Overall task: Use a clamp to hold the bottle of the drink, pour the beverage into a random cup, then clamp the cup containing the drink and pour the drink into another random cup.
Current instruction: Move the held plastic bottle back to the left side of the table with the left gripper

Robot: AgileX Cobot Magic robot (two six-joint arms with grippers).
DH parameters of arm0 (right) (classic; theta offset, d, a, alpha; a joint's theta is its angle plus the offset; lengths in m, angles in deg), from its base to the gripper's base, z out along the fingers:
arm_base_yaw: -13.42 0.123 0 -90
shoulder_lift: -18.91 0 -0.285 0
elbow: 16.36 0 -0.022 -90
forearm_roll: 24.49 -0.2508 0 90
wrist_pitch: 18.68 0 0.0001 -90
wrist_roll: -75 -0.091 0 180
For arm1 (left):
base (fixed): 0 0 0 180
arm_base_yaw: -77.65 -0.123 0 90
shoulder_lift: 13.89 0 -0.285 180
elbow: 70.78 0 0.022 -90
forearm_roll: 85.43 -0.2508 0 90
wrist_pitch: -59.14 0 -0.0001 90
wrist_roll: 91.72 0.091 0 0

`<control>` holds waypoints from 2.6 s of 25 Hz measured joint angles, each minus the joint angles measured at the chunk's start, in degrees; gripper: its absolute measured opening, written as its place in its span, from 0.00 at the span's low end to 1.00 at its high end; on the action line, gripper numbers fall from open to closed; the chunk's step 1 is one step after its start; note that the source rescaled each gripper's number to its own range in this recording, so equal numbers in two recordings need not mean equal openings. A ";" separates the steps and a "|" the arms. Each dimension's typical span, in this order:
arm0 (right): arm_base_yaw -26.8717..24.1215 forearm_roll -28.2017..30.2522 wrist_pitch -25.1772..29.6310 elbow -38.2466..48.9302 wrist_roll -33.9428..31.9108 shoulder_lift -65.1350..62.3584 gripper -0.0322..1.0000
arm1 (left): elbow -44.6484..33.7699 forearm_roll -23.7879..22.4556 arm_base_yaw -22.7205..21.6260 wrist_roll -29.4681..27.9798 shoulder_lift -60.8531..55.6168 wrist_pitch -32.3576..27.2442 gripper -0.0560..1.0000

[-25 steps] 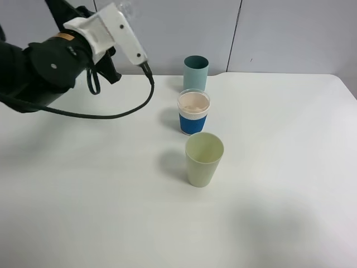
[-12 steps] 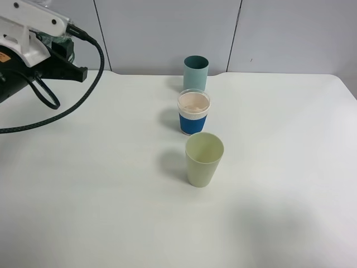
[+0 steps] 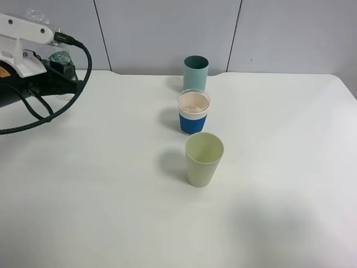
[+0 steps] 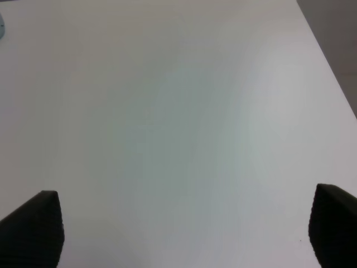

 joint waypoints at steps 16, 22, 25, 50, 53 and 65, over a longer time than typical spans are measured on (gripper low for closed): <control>0.00 0.00 0.00 0.00 0.00 0.00 0.62 | 0.00 -10.59 -3.74 -11.79 10.46 5.99 0.07; 0.00 0.00 0.00 0.00 0.00 0.00 0.62 | 0.00 -12.27 -3.74 -14.89 17.29 13.62 0.07; 0.00 0.00 0.00 0.00 0.00 0.00 0.62 | 0.06 -12.40 -3.74 -15.33 20.36 17.08 0.07; 0.00 0.00 0.00 0.00 0.00 0.00 0.62 | -0.29 -15.64 -3.74 -20.73 30.33 24.89 0.07; 0.00 0.00 0.00 0.00 0.00 0.00 0.62 | -0.29 -15.64 -3.74 -20.73 30.33 24.93 0.32; 0.00 0.00 0.00 0.00 0.00 0.00 0.62 | -0.29 -15.28 -3.74 -20.89 30.06 24.75 0.99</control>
